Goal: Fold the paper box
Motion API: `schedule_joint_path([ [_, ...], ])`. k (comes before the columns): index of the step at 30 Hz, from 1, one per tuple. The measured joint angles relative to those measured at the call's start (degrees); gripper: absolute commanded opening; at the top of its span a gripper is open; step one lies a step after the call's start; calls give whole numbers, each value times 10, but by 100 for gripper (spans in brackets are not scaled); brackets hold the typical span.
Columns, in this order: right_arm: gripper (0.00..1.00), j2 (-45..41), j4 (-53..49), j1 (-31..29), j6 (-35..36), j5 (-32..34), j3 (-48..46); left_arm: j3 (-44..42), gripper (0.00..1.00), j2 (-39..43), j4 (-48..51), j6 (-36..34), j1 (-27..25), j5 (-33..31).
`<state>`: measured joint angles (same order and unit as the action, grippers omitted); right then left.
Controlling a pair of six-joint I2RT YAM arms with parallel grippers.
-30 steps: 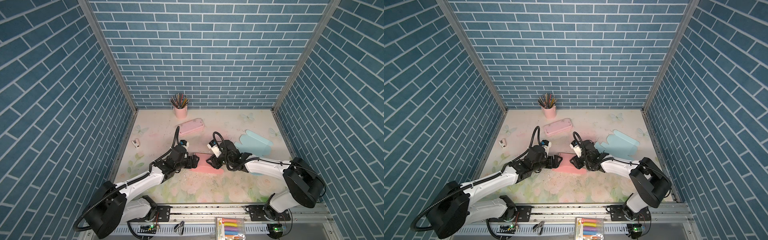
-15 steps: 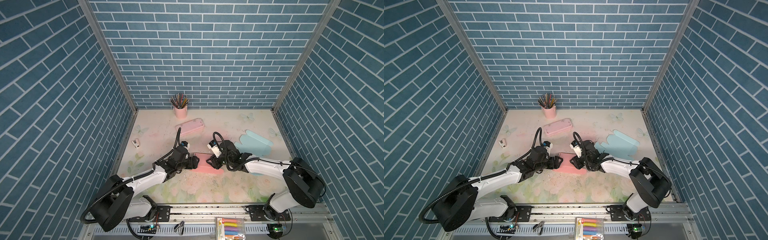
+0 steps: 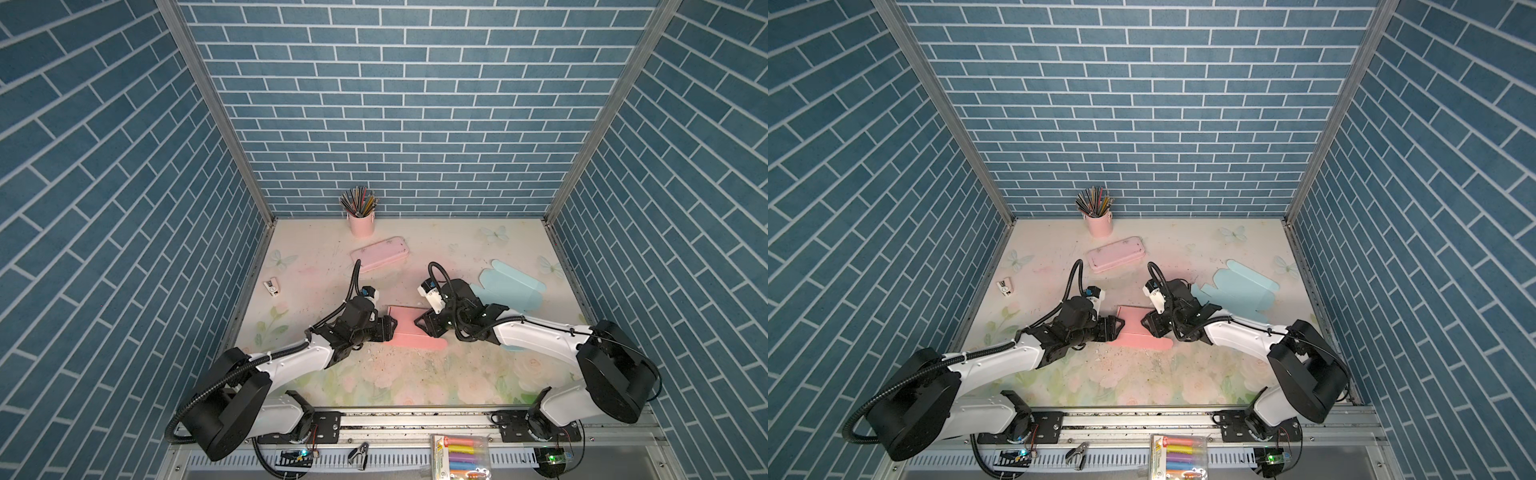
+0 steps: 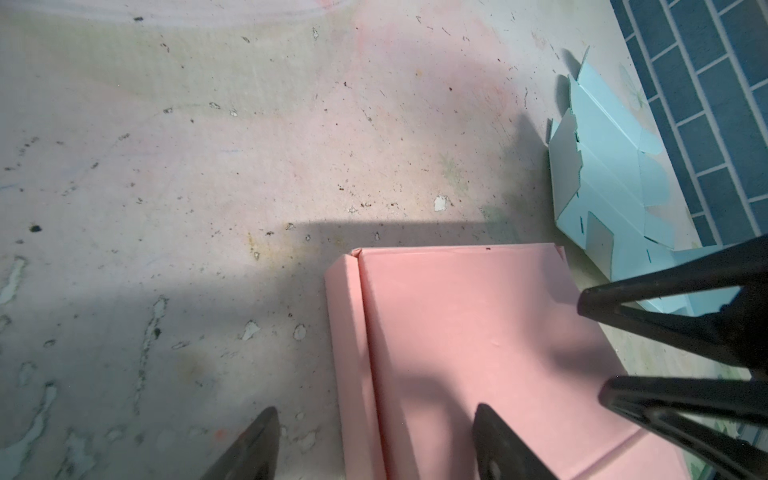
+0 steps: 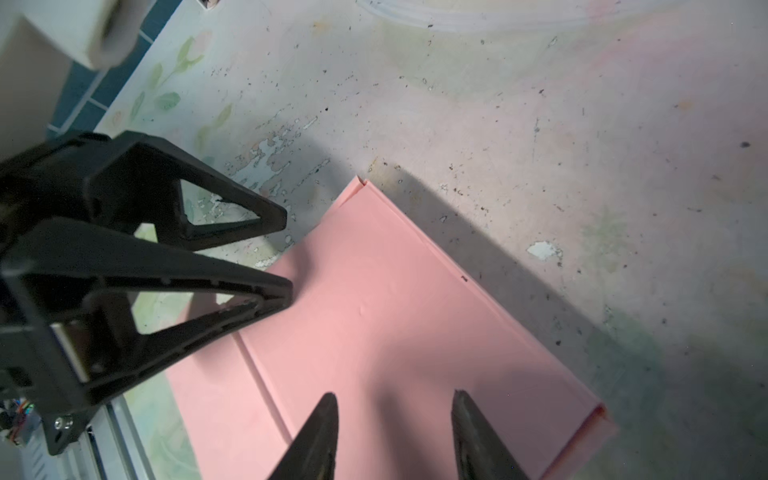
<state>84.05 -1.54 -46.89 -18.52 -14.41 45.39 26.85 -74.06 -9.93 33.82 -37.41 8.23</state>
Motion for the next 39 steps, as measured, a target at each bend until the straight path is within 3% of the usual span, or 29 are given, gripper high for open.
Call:
schedule_joint_path([
  [15, 46, -68, -61, 34, -86, -9, -65, -14, 67, -7, -21, 2, 0, 9],
  [39, 42, -3, 1, 45, -87, -30, -69, -14, 47, -17, -15, -4, -5, 11],
])
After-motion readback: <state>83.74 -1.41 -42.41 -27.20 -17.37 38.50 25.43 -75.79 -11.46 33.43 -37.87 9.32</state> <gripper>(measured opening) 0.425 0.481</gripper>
